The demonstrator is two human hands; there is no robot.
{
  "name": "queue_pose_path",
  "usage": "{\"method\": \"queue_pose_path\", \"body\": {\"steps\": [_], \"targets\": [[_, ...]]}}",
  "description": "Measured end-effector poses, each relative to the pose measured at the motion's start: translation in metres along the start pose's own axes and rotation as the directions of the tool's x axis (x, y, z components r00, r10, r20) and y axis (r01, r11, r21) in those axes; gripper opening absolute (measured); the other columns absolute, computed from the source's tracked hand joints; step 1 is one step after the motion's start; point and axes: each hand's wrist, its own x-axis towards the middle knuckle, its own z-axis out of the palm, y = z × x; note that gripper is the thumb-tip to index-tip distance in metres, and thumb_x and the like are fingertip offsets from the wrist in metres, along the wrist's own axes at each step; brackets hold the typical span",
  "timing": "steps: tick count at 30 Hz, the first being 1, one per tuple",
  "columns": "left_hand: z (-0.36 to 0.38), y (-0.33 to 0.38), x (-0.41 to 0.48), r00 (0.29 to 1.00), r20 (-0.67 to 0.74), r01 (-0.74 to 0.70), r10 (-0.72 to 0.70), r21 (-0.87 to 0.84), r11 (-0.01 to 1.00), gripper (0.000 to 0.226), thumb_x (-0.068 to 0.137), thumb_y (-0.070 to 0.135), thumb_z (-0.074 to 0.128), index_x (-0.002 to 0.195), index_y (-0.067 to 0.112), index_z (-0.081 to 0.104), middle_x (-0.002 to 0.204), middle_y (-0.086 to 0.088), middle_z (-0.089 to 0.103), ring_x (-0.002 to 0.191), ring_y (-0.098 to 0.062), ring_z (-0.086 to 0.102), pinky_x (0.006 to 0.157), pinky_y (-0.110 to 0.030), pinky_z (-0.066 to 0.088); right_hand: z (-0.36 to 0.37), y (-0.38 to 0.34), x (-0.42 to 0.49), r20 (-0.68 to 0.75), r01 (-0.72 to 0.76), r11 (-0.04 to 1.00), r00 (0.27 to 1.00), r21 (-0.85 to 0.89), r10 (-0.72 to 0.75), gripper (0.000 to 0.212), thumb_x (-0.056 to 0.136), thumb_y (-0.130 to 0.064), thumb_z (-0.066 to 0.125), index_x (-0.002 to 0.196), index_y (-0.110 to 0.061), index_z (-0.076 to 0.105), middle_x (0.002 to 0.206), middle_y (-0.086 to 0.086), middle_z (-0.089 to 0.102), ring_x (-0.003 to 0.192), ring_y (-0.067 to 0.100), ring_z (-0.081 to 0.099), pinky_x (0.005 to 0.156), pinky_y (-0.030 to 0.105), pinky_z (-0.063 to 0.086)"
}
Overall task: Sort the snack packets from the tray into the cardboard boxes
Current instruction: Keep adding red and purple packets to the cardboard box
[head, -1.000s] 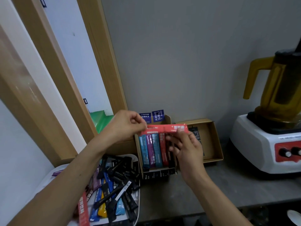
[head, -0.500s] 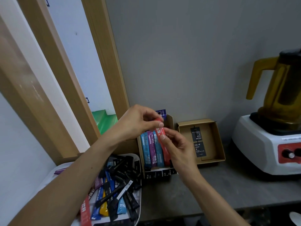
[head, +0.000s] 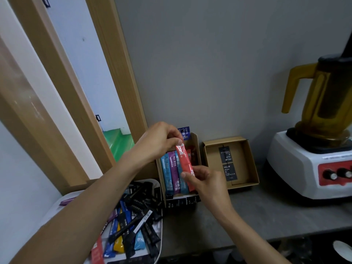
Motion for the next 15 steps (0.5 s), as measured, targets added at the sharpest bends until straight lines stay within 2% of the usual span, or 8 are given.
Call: {"method": "queue_pose_path", "body": {"steps": [1, 2, 3, 6, 8, 10, 12, 15], "targets": [[0.0, -0.002, 0.003, 1.0, 0.029, 0.006, -0.007, 0.024, 1.0, 0.005, 0.095, 0.032, 0.07, 0.094, 0.028, 0.071, 0.092, 0.013, 0.073, 0.089, -0.004, 0.068, 0.065, -0.019, 0.049, 0.001, 0.005, -0.003, -0.05, 0.052, 0.976, 0.997, -0.213, -0.064, 0.043, 0.088, -0.05, 0.07, 0.127, -0.032, 0.064, 0.12, -0.013, 0.072, 0.101, 0.002, 0.072, 0.077, 0.02, 0.061], [0.001, -0.004, 0.007, 0.998, 0.058, 0.014, -0.017, 0.044, 0.999, 0.004, 0.096, 0.031, 0.07, 0.093, 0.028, 0.071, 0.091, 0.013, 0.073, 0.089, -0.005, 0.068, 0.065, -0.019, 0.049, 0.001, 0.009, -0.007, -0.107, 0.103, 0.897, 0.981, -0.431, -0.164, 0.051, 0.089, -0.056, 0.066, 0.133, -0.031, 0.061, 0.123, -0.016, 0.068, 0.103, 0.0, 0.069, 0.078, 0.018, 0.059], [0.003, -0.007, 0.01, 0.996, 0.088, 0.021, -0.026, 0.058, 0.998, 0.004, 0.096, 0.029, 0.07, 0.092, 0.028, 0.07, 0.091, 0.013, 0.072, 0.088, -0.005, 0.068, 0.065, -0.02, 0.05, 0.002, 0.013, -0.012, -0.131, 0.157, 0.813, 0.953, -0.561, -0.274, 0.052, 0.09, -0.057, 0.063, 0.133, -0.029, 0.06, 0.124, -0.016, 0.065, 0.103, 0.0, 0.066, 0.078, 0.015, 0.055], [0.018, -0.007, 0.024, 0.988, 0.155, 0.009, -0.023, 0.088, 0.996, 0.015, 0.096, 0.018, 0.069, 0.087, 0.03, 0.068, 0.086, 0.013, 0.069, 0.082, -0.005, 0.066, 0.066, -0.022, 0.049, 0.009, 0.016, -0.023, 0.002, 0.336, 0.725, 0.908, -0.601, -0.418, 0.031, 0.093, -0.046, 0.062, 0.116, -0.025, 0.065, 0.121, -0.01, 0.063, 0.1, 0.004, 0.064, 0.074, 0.016, 0.057], [0.031, -0.006, 0.034, 0.983, 0.18, 0.007, -0.023, 0.09, 0.996, 0.017, 0.095, 0.015, 0.069, 0.086, 0.03, 0.069, 0.088, 0.009, 0.07, 0.084, -0.008, 0.067, 0.071, -0.028, 0.056, 0.019, 0.018, -0.026, 0.114, 0.366, 0.665, 0.913, -0.651, -0.391, 0.026, 0.096, -0.038, 0.061, 0.118, -0.025, 0.065, 0.125, -0.007, 0.062, 0.105, 0.009, 0.067, 0.082, 0.025, 0.062], [0.042, -0.005, 0.044, 0.978, 0.206, 0.0, -0.017, 0.084, 0.996, 0.013, 0.096, 0.012, 0.067, 0.094, 0.023, 0.073, 0.095, 0.003, 0.073, 0.089, -0.014, 0.071, 0.079, -0.036, 0.062, 0.028, 0.019, -0.025, 0.183, 0.33, 0.606, 0.939, -0.724, -0.293, 0.033, 0.099, -0.031, 0.06, 0.131, -0.021, 0.06, 0.132, -0.001, 0.058, 0.116, 0.016, 0.063, 0.091, 0.032, 0.06], [0.052, -0.005, 0.053, 0.977, 0.21, -0.006, -0.016, 0.104, 0.995, 0.015, 0.097, 0.008, 0.064, 0.104, 0.015, 0.076, 0.102, -0.003, 0.075, 0.092, -0.017, 0.072, 0.081, -0.038, 0.063, 0.032, 0.017, -0.021, 0.193, 0.265, 0.568, 0.964, -0.779, -0.185, 0.039, 0.102, -0.027, 0.057, 0.14, -0.017, 0.054, 0.139, 0.005, 0.052, 0.125, 0.021, 0.056, 0.099, 0.036, 0.057], [0.061, -0.008, 0.06, 0.984, 0.176, -0.006, -0.016, 0.12, 0.993, 0.017, 0.094, 0.004, 0.066, 0.106, 0.011, 0.077, 0.103, -0.006, 0.076, 0.093, -0.018, 0.071, 0.082, -0.037, 0.062, 0.032, 0.016, -0.013, 0.163, 0.186, 0.538, 0.982, -0.822, -0.09, 0.043, 0.103, -0.027, 0.057, 0.144, -0.014, 0.05, 0.146, 0.009, 0.046, 0.131, 0.023, 0.051, 0.104, 0.037, 0.053]]}}
